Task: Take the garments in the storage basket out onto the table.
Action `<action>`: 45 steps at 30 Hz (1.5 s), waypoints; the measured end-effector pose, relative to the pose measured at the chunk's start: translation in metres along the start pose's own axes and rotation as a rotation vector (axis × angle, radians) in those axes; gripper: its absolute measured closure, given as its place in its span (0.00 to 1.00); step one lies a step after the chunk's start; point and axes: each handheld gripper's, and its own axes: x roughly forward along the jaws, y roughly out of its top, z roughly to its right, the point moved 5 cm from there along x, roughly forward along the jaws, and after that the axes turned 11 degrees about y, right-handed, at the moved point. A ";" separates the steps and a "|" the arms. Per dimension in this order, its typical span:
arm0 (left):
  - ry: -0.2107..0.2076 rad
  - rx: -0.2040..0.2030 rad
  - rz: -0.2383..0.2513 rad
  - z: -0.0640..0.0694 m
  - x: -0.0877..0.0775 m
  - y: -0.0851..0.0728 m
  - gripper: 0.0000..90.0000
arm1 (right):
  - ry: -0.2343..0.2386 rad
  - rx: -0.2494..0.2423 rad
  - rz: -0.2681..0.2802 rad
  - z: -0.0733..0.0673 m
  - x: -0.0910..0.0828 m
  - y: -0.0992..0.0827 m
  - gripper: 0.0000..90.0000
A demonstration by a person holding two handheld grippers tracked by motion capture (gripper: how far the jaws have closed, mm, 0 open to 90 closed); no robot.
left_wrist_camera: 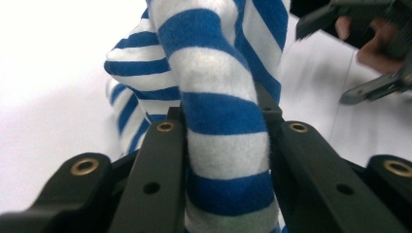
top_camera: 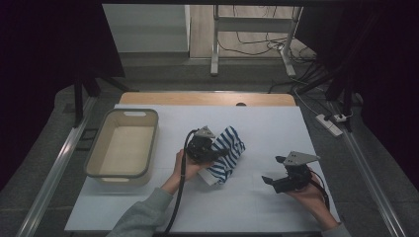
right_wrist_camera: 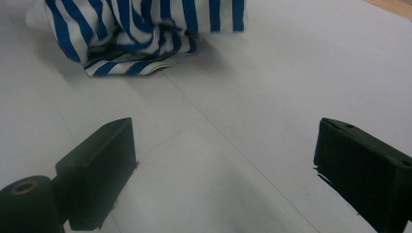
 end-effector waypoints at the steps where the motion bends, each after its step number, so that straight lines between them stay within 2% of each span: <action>1: -0.001 -0.001 -0.009 0.001 0.003 -0.002 0.80 | 0.000 0.000 0.001 0.000 0.000 0.000 0.09; 7: -0.014 0.005 -0.051 0.005 0.018 -0.012 0.79 | 0.001 -0.001 -0.002 0.000 0.000 0.000 0.09; 13: 0.011 0.056 -0.066 0.010 0.021 -0.013 0.77 | -0.001 -0.002 -0.006 0.000 0.000 0.000 0.09; 15: 0.018 0.051 -0.064 0.009 0.020 -0.013 0.73 | 0.000 -0.002 -0.003 0.000 0.000 0.000 0.09; 18: 0.028 0.044 -0.046 0.008 0.017 -0.011 0.58 | 0.001 -0.002 -0.002 0.000 0.000 0.000 0.09; 21: 0.039 0.043 -0.015 0.006 0.008 -0.008 0.42 | 0.000 -0.002 -0.002 0.000 0.000 0.000 0.09; 24: 0.043 0.045 0.019 0.004 -0.005 -0.004 0.34 | -0.002 -0.001 -0.002 0.000 0.000 0.000 0.09; 27: 0.043 0.043 0.034 0.001 -0.019 -0.002 0.31 | -0.003 -0.002 -0.002 0.000 0.000 0.000 0.09; 31: 0.072 0.044 0.047 -0.004 -0.036 -0.002 0.28 | -0.004 -0.001 0.000 0.000 -0.001 0.000 0.09; 36: 0.086 0.039 0.061 -0.008 -0.055 -0.004 0.30 | -0.006 0.001 0.002 0.000 -0.001 0.000 0.09; 39: 0.098 0.025 0.068 -0.010 -0.065 -0.008 0.30 | -0.006 0.002 0.002 0.000 -0.001 0.000 0.09; 45: 0.135 0.026 0.061 -0.015 -0.083 -0.023 0.30 | -0.005 -0.002 -0.003 0.000 -0.001 -0.001 0.09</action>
